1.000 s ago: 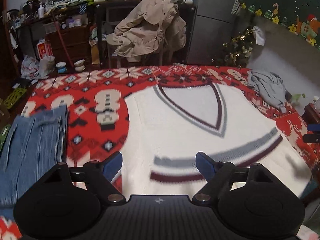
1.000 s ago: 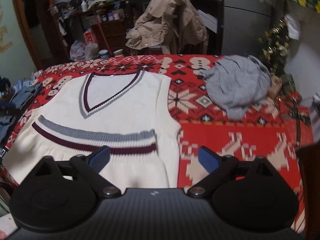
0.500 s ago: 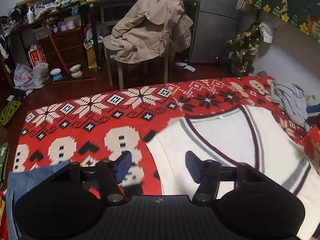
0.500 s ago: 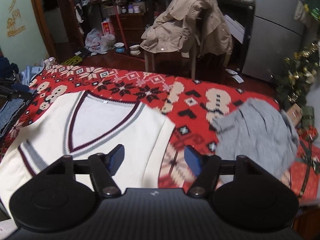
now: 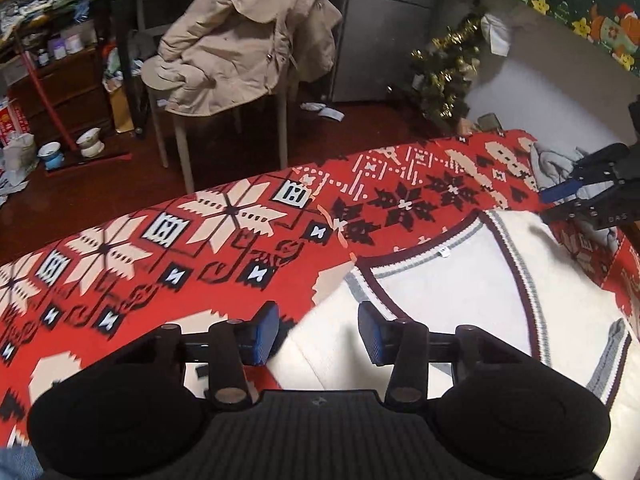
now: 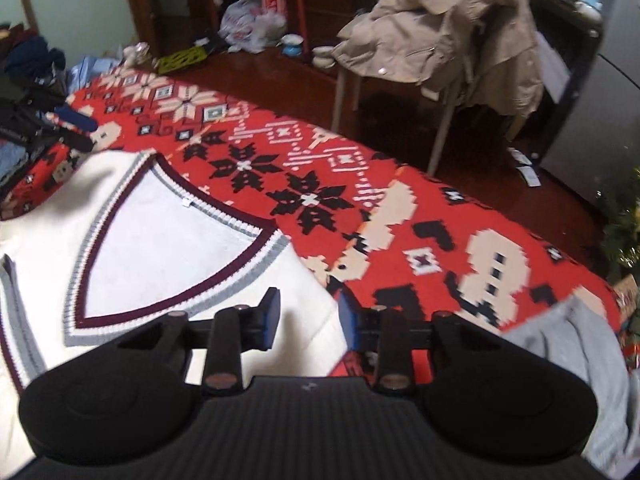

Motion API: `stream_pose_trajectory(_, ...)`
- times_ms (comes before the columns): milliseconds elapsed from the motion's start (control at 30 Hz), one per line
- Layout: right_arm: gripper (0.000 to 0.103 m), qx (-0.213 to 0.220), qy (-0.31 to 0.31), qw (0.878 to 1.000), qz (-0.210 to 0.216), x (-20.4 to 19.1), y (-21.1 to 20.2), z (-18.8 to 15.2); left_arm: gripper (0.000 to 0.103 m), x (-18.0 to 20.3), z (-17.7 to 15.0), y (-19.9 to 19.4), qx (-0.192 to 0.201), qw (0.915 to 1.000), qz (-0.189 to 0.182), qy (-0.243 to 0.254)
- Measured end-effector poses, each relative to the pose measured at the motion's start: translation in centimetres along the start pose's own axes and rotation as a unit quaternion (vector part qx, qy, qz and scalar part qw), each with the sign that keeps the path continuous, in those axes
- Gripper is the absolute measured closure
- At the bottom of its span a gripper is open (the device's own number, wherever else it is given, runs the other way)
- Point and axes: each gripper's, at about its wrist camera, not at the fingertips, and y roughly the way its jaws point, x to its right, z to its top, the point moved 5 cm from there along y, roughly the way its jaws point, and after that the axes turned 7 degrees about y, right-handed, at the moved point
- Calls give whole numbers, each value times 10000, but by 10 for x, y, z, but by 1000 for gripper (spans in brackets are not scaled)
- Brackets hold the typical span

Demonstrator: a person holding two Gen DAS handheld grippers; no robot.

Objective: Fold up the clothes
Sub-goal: 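Lower both grippers onto the shoulders beside the V-neck and close them, then lift the shoulders with both grippers, fold them over onto the hem, open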

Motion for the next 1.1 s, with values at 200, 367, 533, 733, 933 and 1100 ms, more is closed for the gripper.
stream_pose_trajectory(200,76,-349,-255,9989,171,-4,37,5,68,-3,3,15,-166,9993,-208,260)
stream_pose_trajectory(367,75,-417,-248,9984,306,-1,48,10,68,2,1,28,-427,9971,-329,542)
stream_pose_trajectory(533,75,-446,-282,9980,343,0,51,15,68,8,1,35,-444,9964,-262,668)
stream_pose_trajectory(733,97,-476,-375,9969,498,-4,52,16,95,11,5,32,-326,9973,-197,626)
stream_pose_trajectory(933,97,-275,-572,9979,160,-17,41,15,100,15,9,29,-208,9980,-131,585)
stream_pose_trajectory(1100,98,209,-514,9985,25,-28,1,14,100,26,14,-16,338,9982,71,488)
